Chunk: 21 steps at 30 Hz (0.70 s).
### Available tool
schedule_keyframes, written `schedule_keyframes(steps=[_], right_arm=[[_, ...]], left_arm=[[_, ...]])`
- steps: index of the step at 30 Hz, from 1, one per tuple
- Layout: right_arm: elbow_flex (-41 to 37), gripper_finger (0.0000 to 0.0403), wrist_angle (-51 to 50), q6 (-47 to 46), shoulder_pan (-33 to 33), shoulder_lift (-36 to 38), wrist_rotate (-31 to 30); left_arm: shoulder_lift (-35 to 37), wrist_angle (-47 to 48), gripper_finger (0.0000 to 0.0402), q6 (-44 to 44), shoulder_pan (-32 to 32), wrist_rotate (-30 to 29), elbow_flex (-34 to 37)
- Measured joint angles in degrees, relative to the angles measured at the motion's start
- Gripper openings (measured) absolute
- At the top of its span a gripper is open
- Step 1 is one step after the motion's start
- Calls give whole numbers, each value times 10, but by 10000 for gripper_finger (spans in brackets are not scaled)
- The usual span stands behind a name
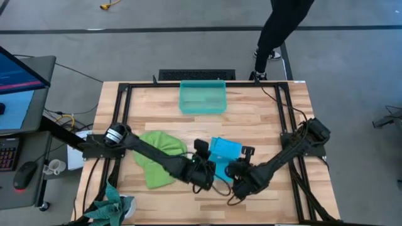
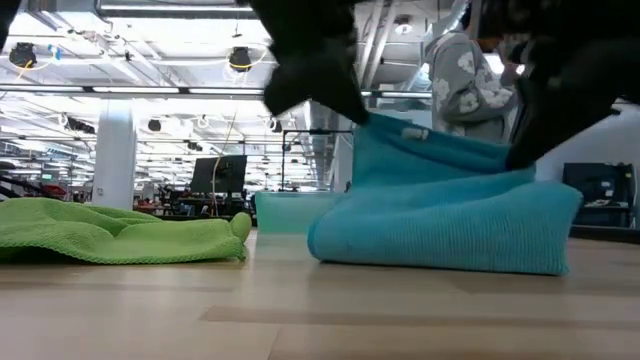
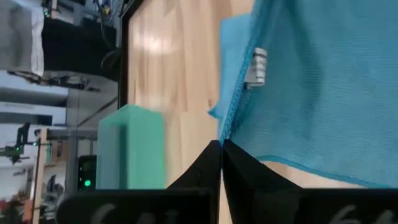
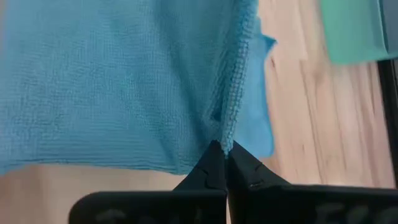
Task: Roll microfiber towels into tight, uniform cylinder then place into a basket
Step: Fold the blue microfiber cloth
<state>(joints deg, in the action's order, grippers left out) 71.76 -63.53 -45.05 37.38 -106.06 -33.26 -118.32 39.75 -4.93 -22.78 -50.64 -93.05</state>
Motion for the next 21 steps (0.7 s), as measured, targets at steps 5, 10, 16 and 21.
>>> schedule_keyframes(steps=[5,10,16,21], right_arm=[[-31,15,3,-8,-26,0,1],[-54,9,21,-11,-47,0,5],[-54,15,31,-10,-53,0,13],[-55,10,37,-6,-61,0,13]], left_arm=[[0,-44,0,-26,27,11,17],[0,-53,0,-26,47,56,25],[0,-54,0,-26,53,65,24],[0,-46,1,-24,53,67,24]])
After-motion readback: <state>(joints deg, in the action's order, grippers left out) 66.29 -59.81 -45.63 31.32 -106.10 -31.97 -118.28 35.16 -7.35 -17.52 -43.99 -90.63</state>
